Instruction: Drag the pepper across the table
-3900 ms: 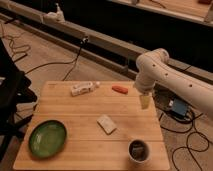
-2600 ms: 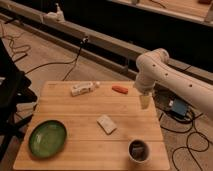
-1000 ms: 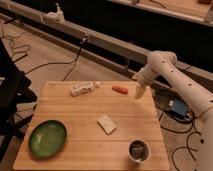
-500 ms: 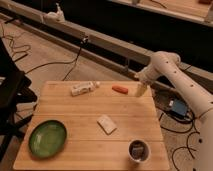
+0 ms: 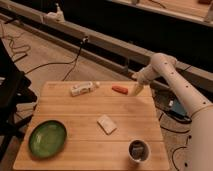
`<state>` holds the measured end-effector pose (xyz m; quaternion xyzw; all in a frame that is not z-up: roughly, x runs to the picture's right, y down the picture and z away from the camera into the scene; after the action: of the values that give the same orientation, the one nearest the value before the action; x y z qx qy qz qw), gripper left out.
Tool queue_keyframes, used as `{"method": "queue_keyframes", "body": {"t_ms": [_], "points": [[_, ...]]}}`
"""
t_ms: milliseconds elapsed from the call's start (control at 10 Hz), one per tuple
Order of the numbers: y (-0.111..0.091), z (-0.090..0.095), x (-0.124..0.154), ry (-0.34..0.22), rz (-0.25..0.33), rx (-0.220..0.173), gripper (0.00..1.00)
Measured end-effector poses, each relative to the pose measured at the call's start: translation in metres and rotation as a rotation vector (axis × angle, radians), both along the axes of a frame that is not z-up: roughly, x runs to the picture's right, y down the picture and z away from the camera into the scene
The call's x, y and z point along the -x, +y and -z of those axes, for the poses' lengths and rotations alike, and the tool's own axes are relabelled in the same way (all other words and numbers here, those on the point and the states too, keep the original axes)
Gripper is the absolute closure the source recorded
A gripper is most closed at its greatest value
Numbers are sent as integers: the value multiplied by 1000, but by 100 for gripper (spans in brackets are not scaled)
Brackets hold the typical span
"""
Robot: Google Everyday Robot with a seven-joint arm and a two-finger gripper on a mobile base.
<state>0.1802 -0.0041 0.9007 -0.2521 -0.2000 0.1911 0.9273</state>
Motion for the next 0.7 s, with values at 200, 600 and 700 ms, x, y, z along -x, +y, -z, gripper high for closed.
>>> {"method": "queue_keyframes", "body": {"t_ms": [200,600,700], "points": [[11,-27,17,-44,-48,46,20],[18,-72,27,-73,-66,61,20],[16,-81,26,-73,-69,55,20]]}}
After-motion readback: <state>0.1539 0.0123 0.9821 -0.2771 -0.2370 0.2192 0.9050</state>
